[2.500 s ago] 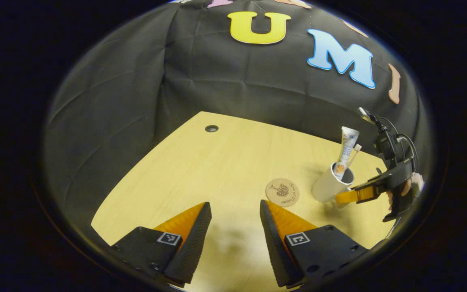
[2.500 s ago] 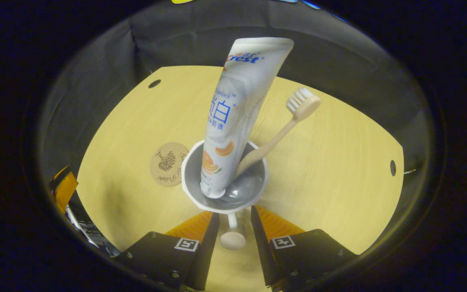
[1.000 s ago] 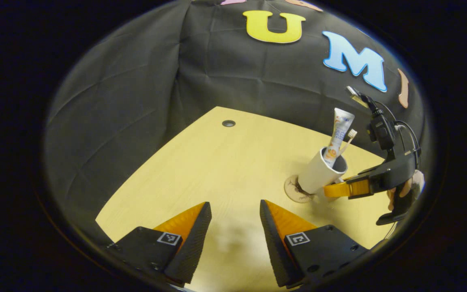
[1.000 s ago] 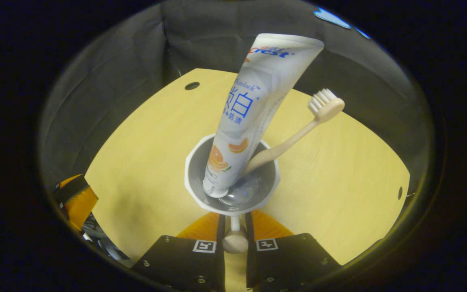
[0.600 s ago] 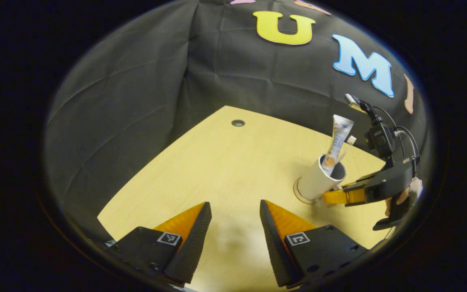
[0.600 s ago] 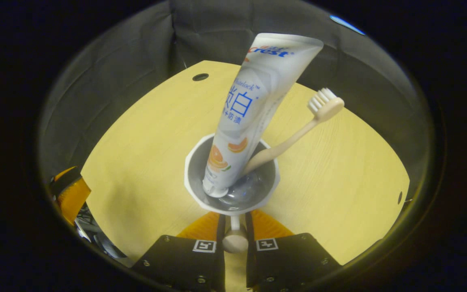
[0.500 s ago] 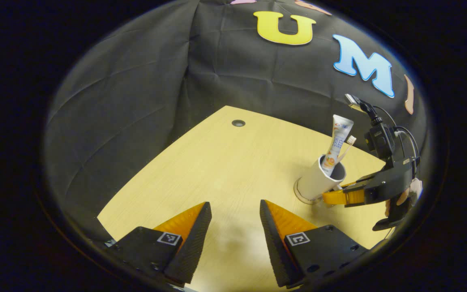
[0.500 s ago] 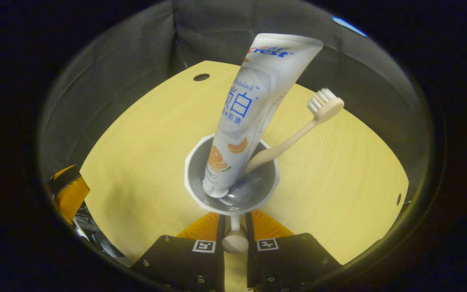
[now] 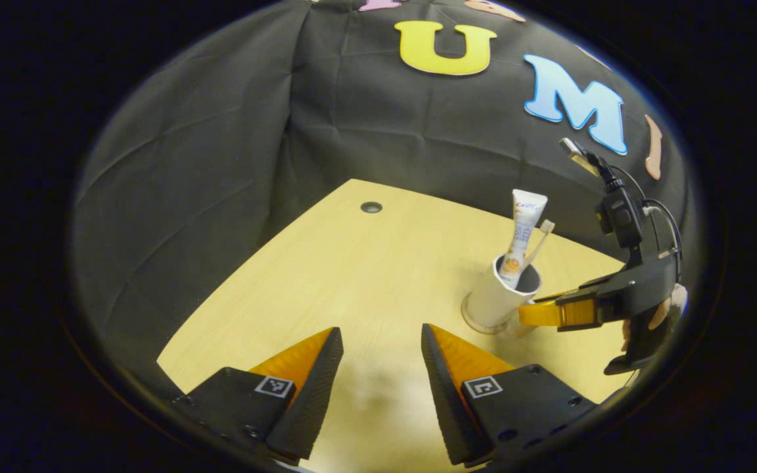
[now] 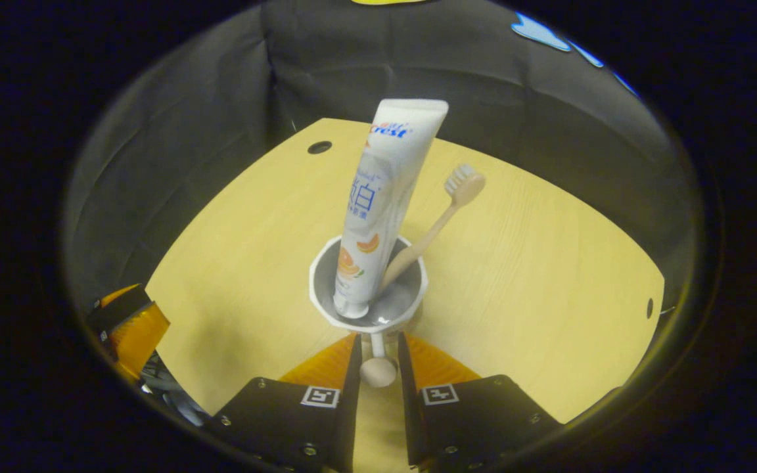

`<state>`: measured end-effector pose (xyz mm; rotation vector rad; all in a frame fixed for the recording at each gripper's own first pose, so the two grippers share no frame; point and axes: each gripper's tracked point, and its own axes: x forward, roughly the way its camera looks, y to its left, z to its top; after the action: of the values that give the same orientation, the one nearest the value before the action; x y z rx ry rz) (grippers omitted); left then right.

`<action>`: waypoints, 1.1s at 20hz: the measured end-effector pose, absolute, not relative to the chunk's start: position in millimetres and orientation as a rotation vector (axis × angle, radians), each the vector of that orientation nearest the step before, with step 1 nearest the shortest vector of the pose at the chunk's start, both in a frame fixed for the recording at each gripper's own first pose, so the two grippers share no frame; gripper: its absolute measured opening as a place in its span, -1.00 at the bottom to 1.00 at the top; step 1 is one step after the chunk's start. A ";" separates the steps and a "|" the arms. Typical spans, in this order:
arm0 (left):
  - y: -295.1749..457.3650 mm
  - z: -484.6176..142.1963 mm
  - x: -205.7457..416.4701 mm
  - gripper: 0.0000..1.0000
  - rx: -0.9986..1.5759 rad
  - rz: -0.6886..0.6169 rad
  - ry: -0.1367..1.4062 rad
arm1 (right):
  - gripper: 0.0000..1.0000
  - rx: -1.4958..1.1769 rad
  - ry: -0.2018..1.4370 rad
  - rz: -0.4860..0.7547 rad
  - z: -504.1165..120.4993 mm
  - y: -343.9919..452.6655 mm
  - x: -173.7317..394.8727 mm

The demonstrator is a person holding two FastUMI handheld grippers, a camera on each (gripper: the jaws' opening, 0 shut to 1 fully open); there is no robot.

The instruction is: Put the toothbrush and toothpaste on the desktop into the cup, then pick up the cup and place it on the coaster on the desktop.

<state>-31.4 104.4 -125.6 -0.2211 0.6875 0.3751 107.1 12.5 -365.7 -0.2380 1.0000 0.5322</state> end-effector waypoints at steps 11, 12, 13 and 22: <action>64.8 -45.2 14.8 0.57 -0.123 0.222 0.524 | -0.39 -0.084 0.693 0.379 -246.4 -26.3 89.7; 61.1 -32.7 20.8 0.56 -0.111 0.207 0.499 | -0.39 -0.063 0.652 0.357 -231.8 -30.7 89.1; 58.6 -19.3 26.8 0.56 -0.098 0.193 0.471 | -0.39 -0.049 0.611 0.333 -216.5 -36.8 88.0; 31.0 120.7 58.8 0.55 -0.042 0.107 0.166 | -0.37 -0.072 0.223 0.152 -71.4 -85.7 64.2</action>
<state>58.8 31.0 120.7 -0.0417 0.1658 0.1072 64.2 -85.7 -71.4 -0.0723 0.2232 0.1524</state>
